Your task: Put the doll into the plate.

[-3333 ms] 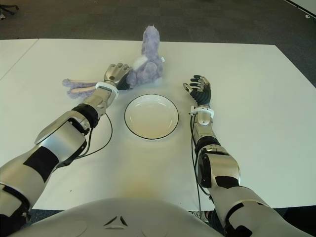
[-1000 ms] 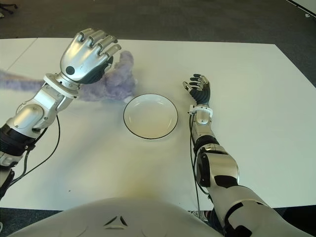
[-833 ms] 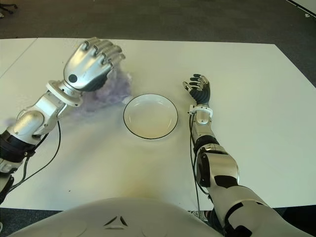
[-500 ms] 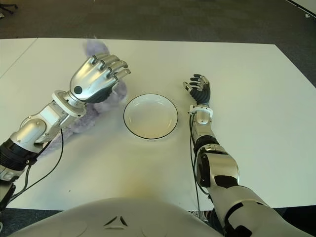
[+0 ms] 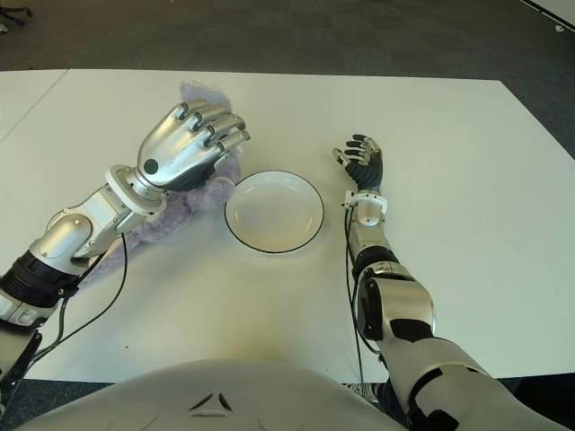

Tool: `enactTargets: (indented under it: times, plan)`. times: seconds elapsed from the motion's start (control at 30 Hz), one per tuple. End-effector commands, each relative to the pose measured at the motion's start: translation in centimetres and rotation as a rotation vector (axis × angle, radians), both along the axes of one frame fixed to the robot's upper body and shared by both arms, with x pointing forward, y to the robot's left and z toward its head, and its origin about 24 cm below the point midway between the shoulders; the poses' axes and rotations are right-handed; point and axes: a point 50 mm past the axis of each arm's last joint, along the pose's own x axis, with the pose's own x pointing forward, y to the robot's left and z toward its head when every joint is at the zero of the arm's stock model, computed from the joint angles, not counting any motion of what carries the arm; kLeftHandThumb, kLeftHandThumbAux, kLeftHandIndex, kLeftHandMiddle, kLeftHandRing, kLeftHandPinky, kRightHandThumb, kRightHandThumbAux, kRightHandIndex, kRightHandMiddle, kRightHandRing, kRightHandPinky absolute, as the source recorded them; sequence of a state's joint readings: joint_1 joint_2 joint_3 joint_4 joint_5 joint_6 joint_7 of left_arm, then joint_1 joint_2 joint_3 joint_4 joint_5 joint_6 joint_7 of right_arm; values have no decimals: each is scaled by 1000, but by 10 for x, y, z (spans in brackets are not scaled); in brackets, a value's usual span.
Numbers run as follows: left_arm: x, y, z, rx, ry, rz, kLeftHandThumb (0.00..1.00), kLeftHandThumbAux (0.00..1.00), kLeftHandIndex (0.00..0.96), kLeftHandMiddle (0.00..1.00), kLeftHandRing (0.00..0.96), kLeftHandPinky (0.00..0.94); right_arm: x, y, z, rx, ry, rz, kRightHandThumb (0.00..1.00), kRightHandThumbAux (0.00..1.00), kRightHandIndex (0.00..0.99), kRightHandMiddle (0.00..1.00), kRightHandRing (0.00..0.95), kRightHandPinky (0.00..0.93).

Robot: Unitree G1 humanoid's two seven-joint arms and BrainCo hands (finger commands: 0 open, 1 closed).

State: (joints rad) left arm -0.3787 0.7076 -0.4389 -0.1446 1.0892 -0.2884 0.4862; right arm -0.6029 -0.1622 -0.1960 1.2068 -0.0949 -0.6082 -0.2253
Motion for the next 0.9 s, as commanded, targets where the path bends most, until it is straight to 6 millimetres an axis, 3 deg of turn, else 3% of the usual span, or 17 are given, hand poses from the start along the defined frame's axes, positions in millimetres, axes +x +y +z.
enactTargets:
  times: [0.03,0.23,0.37,0.4,0.5,0.53,0.57,0.6,0.67,0.8,0.9]
  plan:
    - [4,-1,1,0,12,-2,747,695,442,805,816,838,-89,18,-107,88,493,-15,261,816,260,345,367,368]
    - [7,4,0,-1,59,51,743,695,443,792,807,816,-89,19,-107,93,491,-19,254,817,259,345,368,369]
    - [8,9,1,28,98,119,700,699,427,718,733,728,-89,19,-107,95,488,-18,267,820,267,348,372,373]
    - [7,10,1,43,104,141,687,702,418,571,677,686,-89,19,-107,96,487,-18,273,820,271,350,374,374]
    - [0,20,0,72,117,203,683,704,415,524,659,672,-89,20,-107,96,484,-18,278,820,272,351,374,374]
    - [-6,26,-2,84,122,234,251,455,51,65,83,197,-89,20,-107,96,483,-18,275,818,274,351,374,372]
    - [-13,31,1,102,118,272,219,438,25,32,41,162,-89,20,-107,95,482,-18,274,818,274,351,374,372]
    - [-18,33,3,113,114,296,167,392,6,8,10,49,-89,20,-107,95,482,-17,269,818,274,351,374,373]
    - [-22,38,10,170,56,386,133,361,0,0,1,7,-90,20,-107,96,482,-17,258,816,271,350,373,366]
    - [-25,41,14,209,17,452,103,342,0,0,0,0,-90,20,-107,97,482,-16,250,814,267,347,369,362]
    - [-29,55,21,136,41,492,49,352,0,0,0,0,-90,20,-107,94,487,-13,249,811,263,345,367,358]
